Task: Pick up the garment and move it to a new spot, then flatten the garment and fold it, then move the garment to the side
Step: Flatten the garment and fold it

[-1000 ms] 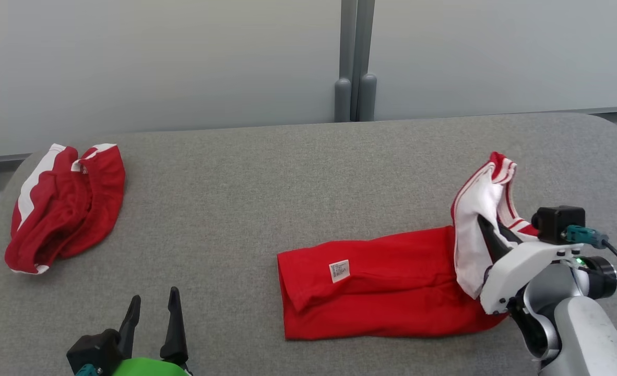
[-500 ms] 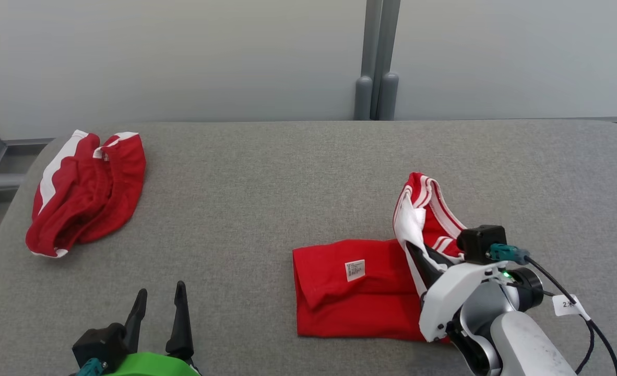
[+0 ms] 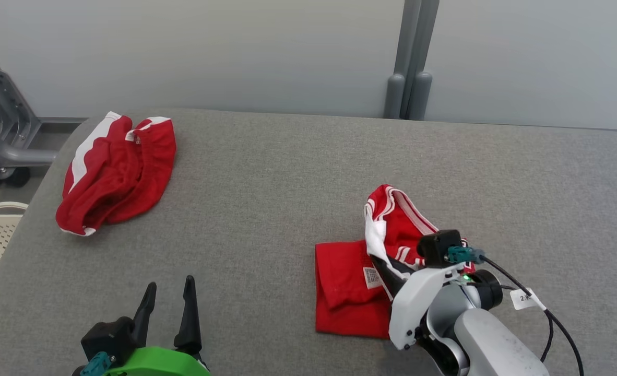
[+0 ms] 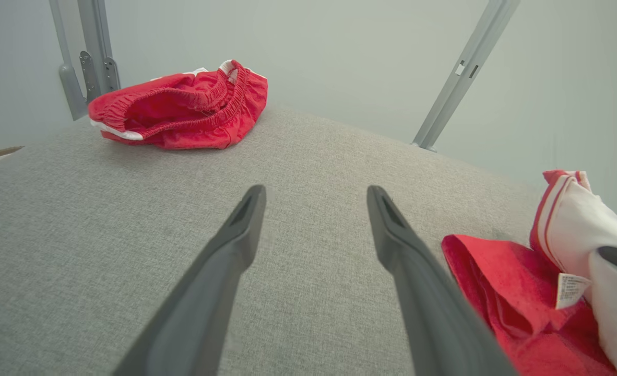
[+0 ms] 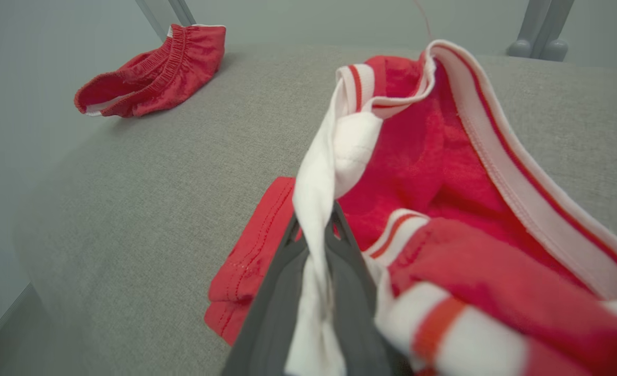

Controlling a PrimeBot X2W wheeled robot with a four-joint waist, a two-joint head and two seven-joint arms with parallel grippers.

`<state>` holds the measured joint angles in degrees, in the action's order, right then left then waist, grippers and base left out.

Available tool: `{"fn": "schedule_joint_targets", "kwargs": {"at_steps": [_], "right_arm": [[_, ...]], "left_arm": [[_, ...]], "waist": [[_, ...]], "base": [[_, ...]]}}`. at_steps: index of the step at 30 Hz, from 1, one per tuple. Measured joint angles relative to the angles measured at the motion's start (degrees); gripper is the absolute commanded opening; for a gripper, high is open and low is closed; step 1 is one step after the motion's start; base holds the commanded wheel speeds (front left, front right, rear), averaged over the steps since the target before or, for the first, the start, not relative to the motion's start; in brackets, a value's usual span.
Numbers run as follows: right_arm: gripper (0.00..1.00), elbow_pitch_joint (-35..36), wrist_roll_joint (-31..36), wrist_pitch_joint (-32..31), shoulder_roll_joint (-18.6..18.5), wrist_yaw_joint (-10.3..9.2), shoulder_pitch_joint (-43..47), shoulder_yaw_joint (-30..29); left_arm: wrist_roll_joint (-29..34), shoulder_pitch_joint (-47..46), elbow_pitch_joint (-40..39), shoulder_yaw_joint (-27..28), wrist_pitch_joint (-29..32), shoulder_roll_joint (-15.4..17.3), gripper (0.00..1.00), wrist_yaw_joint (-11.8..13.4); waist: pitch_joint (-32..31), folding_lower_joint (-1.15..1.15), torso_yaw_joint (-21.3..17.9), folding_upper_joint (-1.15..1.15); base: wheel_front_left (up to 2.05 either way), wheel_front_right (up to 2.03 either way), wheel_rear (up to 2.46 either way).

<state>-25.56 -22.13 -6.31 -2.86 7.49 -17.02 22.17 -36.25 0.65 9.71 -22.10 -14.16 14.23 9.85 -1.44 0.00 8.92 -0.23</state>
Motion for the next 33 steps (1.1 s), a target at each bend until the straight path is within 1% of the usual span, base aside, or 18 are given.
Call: {"fn": "schedule_joint_targets", "kwargs": {"at_steps": [6, 7, 8, 9, 15, 23, 28, 33], "right_arm": [[0.0, -4.6, -1.5, 1.5, 0.0, 0.0, -1.0, 4.1], [0.26, -5.1, -1.6, 1.9, 0.0, 0.0, -1.1, 4.7], [0.5, -5.5, -2.0, 2.0, 0.0, 0.0, -1.4, 5.3], [1.0, -5.7, -2.4, 2.5, 0.0, 0.0, -1.7, 5.9], [1.0, -5.3, -4.1, 4.5, 0.0, 0.0, -2.6, 9.1], [1.0, 0.1, -6.0, 6.5, 0.0, 0.0, -2.9, 12.2], [1.0, 3.5, -5.6, 7.5, 0.0, 0.0, -2.2, 11.4], [1.0, 6.8, -4.4, 8.7, 0.1, 0.0, -1.3, 8.0]], "left_arm": [[0.0, 0.0, 0.1, -0.1, 0.0, 0.0, 1.0, 0.1], [0.0, 0.0, 0.0, -0.1, 0.0, 0.0, 1.0, 0.2], [0.0, 0.0, 0.0, -0.1, 0.0, 0.0, 1.0, 0.2], [0.0, 0.0, 0.0, -0.1, 0.0, 0.0, 1.0, 0.3], [0.0, 0.1, -0.1, -0.4, 0.1, 0.1, 1.0, 0.3], [0.0, 0.2, -0.4, -0.8, 0.4, 0.1, 1.0, 0.7], [0.0, 0.6, -0.5, -1.1, 0.5, 0.2, 1.0, 0.8], [-0.1, 0.9, -1.0, -1.2, 0.5, 0.5, 1.0, 1.0]], "waist": [[0.0, 0.0, 1.1, 0.0], [0.0, 0.0, 1.1, 0.0], [-0.1, 0.0, 1.1, 0.0], [-0.1, 0.0, 1.0, 0.0], [-0.4, 0.0, 0.4, 0.0], [-1.1, 0.0, -0.5, 0.0], [-1.5, 0.0, -0.9, 0.0], [-1.9, 0.0, -1.3, 0.0]], "base": [[0.0, 0.0, 0.0], [0.0, 0.0, 0.0], [0.0, 0.0, 0.0], [0.0, 0.0, 0.0], [0.0, 0.0, 0.0], [0.0, 0.0, 0.0], [0.0, 0.0, 0.0], [0.0, 0.0, 0.0]]}}
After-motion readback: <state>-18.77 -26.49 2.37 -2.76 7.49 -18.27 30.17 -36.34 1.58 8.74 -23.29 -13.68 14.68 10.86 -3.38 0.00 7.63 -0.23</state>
